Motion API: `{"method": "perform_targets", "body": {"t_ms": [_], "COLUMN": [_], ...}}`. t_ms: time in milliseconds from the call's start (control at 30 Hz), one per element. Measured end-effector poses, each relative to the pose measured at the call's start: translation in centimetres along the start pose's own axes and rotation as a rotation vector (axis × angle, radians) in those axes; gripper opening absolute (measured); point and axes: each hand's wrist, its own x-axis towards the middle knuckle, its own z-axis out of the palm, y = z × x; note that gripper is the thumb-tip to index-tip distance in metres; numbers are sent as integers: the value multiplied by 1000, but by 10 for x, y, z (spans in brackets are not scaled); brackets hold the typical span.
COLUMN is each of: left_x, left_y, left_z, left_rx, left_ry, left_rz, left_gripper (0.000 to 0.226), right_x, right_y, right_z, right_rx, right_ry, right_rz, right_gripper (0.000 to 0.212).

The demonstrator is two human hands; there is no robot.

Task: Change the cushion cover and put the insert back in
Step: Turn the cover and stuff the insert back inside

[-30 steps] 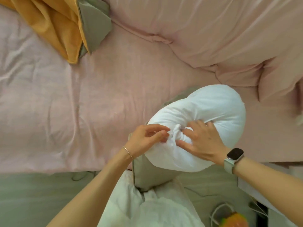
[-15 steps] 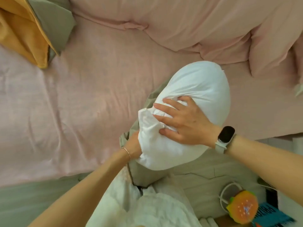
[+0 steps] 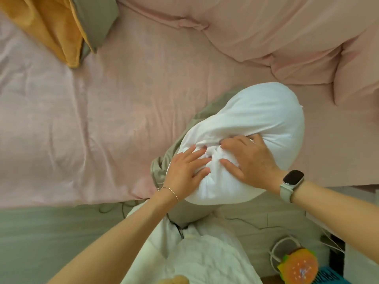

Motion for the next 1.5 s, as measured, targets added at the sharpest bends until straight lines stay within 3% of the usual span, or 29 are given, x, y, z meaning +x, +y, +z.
{"method": "perform_targets", "body": {"t_ms": [100, 167, 267, 333, 400, 467, 533, 633, 733, 933, 1100, 1300, 1500], "left_x": [6, 7, 0, -4, 2, 14, 25, 34, 43, 46, 42, 30, 41], "left_y": [8, 10, -3, -11, -24, -39, -48, -52, -51, -51, -37, -27, 1], "left_z": [10, 8, -19, -47, -60, -60, -54, -44, -43, -33, -23, -36, -71], "left_rx": [152, 11, -506, -969, -1200, -1029, -736, -533, -475, -263, -298, -615, -665], "left_ry": [-115, -139, -207, -287, -126, 135, 191, -39, -121, -378, -347, -26, 183], "left_rz": [-82, -147, -313, -523, -715, -864, -900, -851, -872, -837, -822, -842, -718], "left_gripper": [33, 41, 30, 19, 19, 16, 13, 17, 19, 50, 39, 8, 23], "right_x": [0, 2, -1, 1, 9, 18, 24, 22, 22, 10, 3, 3, 36], "right_y": [-13, -17, -12, -13, -17, -18, -18, -19, -17, -10, 0, 6, 12], "right_z": [-7, -3, 10, 16, 19, 23, 24, 23, 20, 15, 13, 14, 23], "right_rx": [9, -75, -165, -176, -178, -175, -182, -204, -217, -217, -207, -186, -201], "right_ry": [91, -63, -327, -393, -414, -416, -410, -393, -398, -354, -276, -186, -219], "right_rz": [-154, -253, -258, -223, -188, -169, -159, -166, -169, -205, -216, -229, -219], "right_gripper": [31, 42, 51, 50, 48, 46, 44, 41, 41, 35, 32, 25, 28]}}
